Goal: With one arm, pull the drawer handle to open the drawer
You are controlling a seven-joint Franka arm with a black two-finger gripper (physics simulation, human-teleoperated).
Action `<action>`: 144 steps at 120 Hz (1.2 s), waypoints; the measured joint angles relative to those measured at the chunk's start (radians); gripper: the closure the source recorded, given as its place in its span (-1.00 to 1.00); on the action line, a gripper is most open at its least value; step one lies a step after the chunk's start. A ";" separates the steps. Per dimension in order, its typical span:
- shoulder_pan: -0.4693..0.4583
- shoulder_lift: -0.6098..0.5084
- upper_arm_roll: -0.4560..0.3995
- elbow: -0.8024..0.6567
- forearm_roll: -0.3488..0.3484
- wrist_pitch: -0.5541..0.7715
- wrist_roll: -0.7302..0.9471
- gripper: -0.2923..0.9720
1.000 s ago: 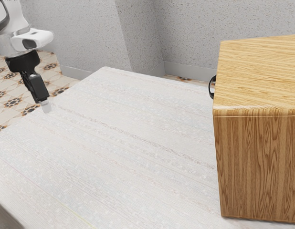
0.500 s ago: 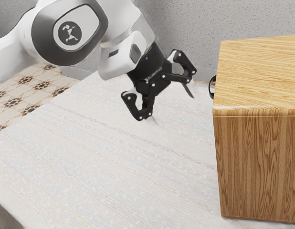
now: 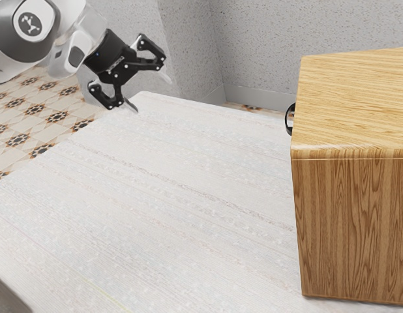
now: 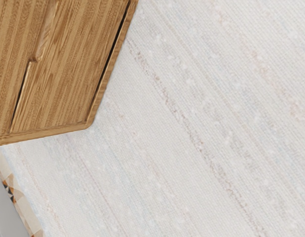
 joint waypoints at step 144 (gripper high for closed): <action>-0.184 0.242 -0.053 0.161 -0.353 0.013 0.430 0.25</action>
